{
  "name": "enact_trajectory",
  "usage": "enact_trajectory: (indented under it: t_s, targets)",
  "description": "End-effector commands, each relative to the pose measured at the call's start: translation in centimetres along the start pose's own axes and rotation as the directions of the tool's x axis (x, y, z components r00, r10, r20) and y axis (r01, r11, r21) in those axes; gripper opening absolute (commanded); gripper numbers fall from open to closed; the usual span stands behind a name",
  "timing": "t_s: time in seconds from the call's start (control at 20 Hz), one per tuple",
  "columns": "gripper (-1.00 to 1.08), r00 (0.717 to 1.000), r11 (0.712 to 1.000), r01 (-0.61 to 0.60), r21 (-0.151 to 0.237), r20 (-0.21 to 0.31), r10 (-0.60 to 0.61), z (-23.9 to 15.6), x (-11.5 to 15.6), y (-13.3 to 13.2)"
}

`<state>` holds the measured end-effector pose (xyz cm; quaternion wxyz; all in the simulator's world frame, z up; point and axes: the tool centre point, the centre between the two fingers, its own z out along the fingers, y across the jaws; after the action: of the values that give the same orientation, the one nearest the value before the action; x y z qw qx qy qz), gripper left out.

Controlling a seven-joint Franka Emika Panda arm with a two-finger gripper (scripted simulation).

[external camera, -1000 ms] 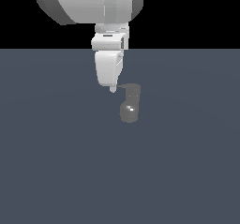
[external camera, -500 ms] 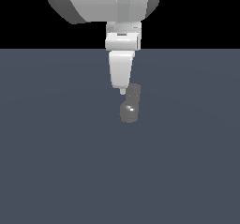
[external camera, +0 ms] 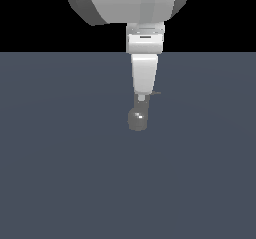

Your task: Turn on the faucet by rotating a designated handle.

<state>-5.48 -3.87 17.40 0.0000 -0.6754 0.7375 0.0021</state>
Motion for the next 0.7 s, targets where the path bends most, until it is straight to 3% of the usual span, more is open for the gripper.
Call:
enact_trajectory:
  t_s: [0.0, 0.65]
  targets:
    - [-1.00, 1.000, 1.000, -0.021, 0.006, -0.001, 0.021, 0.0, 2.1, -0.9]
    - [-1.00, 0.999, 0.999, -0.048, 0.003, -0.003, 0.048, 0.1, 8.7, -3.7]
